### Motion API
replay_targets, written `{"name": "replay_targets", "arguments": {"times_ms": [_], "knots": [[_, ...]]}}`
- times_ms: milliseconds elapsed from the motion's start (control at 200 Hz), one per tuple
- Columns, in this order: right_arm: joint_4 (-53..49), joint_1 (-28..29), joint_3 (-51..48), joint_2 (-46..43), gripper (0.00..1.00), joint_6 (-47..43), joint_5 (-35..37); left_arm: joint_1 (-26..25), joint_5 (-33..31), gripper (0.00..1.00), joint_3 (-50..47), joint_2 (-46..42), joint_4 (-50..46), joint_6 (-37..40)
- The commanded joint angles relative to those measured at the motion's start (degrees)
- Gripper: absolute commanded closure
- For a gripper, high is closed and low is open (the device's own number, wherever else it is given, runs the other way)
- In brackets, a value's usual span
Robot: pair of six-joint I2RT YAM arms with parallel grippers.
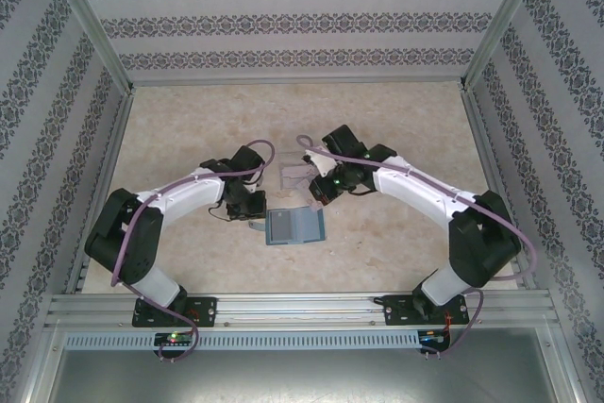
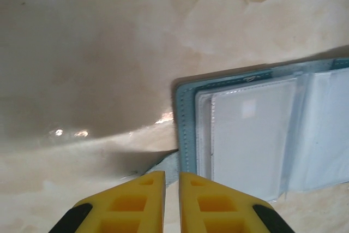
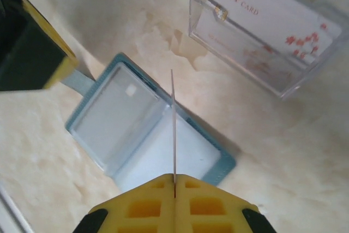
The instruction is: Take the credit cards out of the card holder
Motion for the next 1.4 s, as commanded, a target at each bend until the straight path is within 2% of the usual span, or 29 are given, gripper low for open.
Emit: {"name": "replay_targets", "arguments": {"times_ms": [0, 265, 595, 979, 1394], "knots": [[-9.0, -0.6, 5.9, 3.0, 1.00, -18.3, 5.7, 1.3, 0.8, 0.86, -1.5, -2.3, 2.0, -0.8], [-17.2, -0.5, 19.4, 10.3, 1.00, -37.6, 10.2, 3.3, 1.4, 0.86, -3.3, -3.7, 2.6, -0.9], [-27.2, -0.5, 35.1, 21.3, 1.00, -51.5, 12.5, 4.1, 2.0, 0.86, -3.9, -4.2, 2.8, -1.5], [-34.1, 0.5, 50.1, 34.5, 1.00, -55.2, 11.3, 4.2, 2.0, 0.85, -5.5, -4.9, 3.2, -2.4], [-35.2, 0.6, 52.1, 39.9, 1.00, -55.3, 7.8, 4.3, 2.1, 0.85, -6.4, -5.4, 3.5, -2.7]]}}
